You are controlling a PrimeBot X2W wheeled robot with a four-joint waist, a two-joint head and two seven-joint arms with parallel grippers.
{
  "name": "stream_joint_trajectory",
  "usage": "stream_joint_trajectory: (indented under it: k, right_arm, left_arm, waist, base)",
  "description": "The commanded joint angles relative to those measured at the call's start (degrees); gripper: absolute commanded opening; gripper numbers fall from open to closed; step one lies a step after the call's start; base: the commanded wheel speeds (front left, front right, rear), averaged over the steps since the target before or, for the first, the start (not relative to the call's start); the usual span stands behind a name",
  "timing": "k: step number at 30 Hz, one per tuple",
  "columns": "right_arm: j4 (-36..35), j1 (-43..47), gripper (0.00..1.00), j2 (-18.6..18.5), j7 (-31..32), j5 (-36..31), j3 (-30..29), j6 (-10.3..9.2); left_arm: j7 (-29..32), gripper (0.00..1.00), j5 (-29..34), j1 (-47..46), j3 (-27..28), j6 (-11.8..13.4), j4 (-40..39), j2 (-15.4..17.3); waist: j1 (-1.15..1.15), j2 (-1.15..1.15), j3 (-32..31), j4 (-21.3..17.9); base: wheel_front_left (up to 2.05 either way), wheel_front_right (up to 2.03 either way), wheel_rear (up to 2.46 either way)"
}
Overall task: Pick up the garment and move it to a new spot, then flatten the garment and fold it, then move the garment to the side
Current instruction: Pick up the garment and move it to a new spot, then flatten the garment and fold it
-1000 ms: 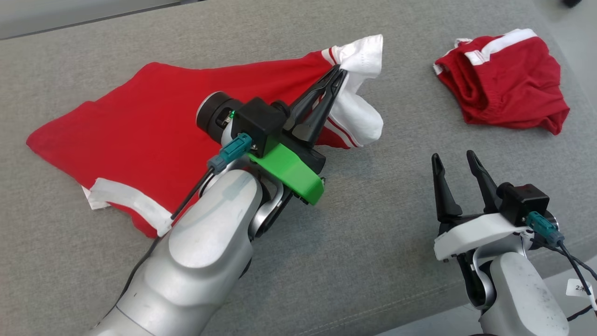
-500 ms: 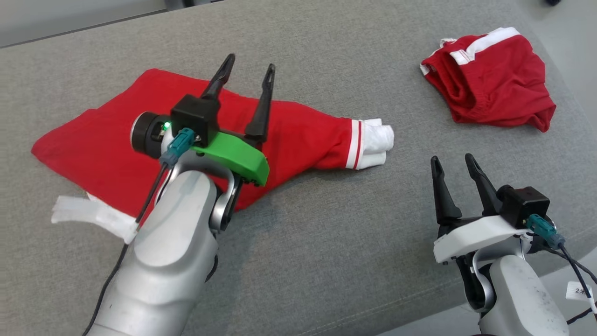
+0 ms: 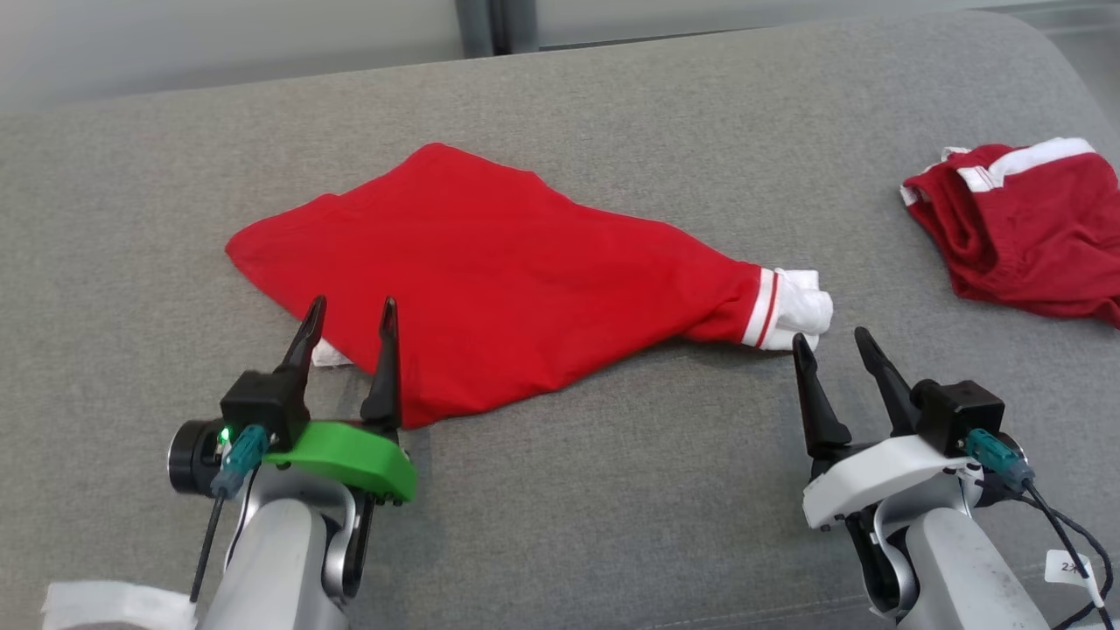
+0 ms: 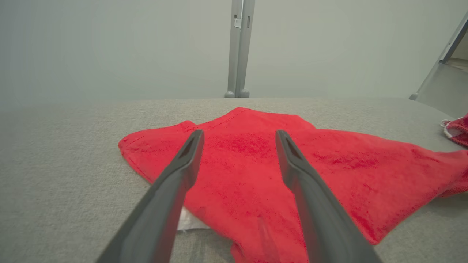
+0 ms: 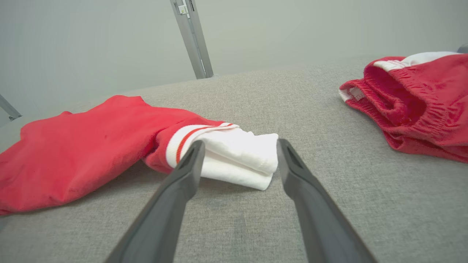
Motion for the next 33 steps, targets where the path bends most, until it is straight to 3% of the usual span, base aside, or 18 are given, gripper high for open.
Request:
stream_joint_trajectory:
  k: [1, 13, 14, 16, 17, 21, 26, 29, 31, 33]
  right_arm:
    - [0.35, 0.80, 1.00, -0.11, 0.00, 0.04, 0.40, -0.09]
    - [5.84, -0.21, 1.00, -0.16, 0.00, -1.38, 0.06, -0.09]
    - [6.12, -0.50, 0.76, -0.16, 0.00, -1.54, -0.35, -0.09]
    - [6.64, -1.29, 0.05, -0.45, 0.00, -1.76, -1.17, -0.09]
    - [7.00, -1.75, 0.00, -1.01, 0.00, -2.11, -1.71, -0.09]
    - [6.87, -5.03, 0.00, -2.95, 0.00, -2.80, -3.03, -0.09]
    - [6.03, -12.43, 0.00, -8.36, -0.01, -4.52, -4.83, -0.09]
    - [9.13, -18.06, 0.00, -12.99, 0.00, -6.87, -5.78, -0.09]
    - [14.43, -23.59, 0.00, -18.02, -0.01, -9.80, -7.22, -0.09]
    - [17.95, -26.75, 0.00, -20.15, -0.01, -12.07, -9.04, -0.09]
  left_arm:
    - [0.05, 1.00, 0.64, 2.50, 1.26, -0.29, -0.98, 0.09]
    - [0.06, 1.00, -2.48, 12.17, 1.96, 0.10, -4.66, 0.01]
    - [0.06, 1.00, -2.75, 12.33, 1.87, 0.25, -4.81, 0.02]
    - [0.06, 1.00, -2.93, 12.29, 1.65, 0.18, -5.28, 0.01]
    - [0.06, 1.00, -3.17, 12.15, 1.53, 0.12, -5.39, 0.00]
    - [0.06, 1.00, -3.71, 10.94, 1.19, 0.12, -5.87, 0.00]
    - [0.06, 1.00, -5.09, 9.46, -0.24, 0.22, -6.23, 0.01]
    - [0.06, 1.00, -6.11, 8.51, -2.31, -0.05, -6.34, 0.01]
    - [0.06, 1.00, -7.31, 7.70, -4.83, 0.17, -6.40, 0.01]
    - [0.06, 1.00, -7.76, 7.30, -6.19, 0.46, -6.38, 0.01]
  waist:
    - [0.00, 0.00, -2.69, 4.14]
    - [0.00, 0.00, -2.43, 12.61]
    - [0.00, 0.00, -2.25, 13.08]
    - [0.00, 0.00, -1.77, 13.90]
    - [0.00, 0.00, -1.51, 14.28]
    - [0.00, 0.00, -0.08, 15.71]
    - [0.00, 0.00, 1.90, 17.95]
    - [0.00, 0.00, 3.11, 20.43]
    - [0.00, 0.00, 4.31, 23.82]
    - [0.00, 0.00, 4.86, 25.91]
  base:
    - [0.00, 0.00, 0.00]
    - [0.00, 0.00, 0.00]
    - [0.00, 0.00, 0.00]
    - [0.00, 0.00, 0.00]
    - [0.00, 0.00, 0.00]
    - [0.00, 0.00, 0.00]
    - [0.00, 0.00, 0.00]
    - [0.00, 0.00, 0.00]
    - [0.00, 0.00, 0.00]
    - [0.00, 0.00, 0.00]
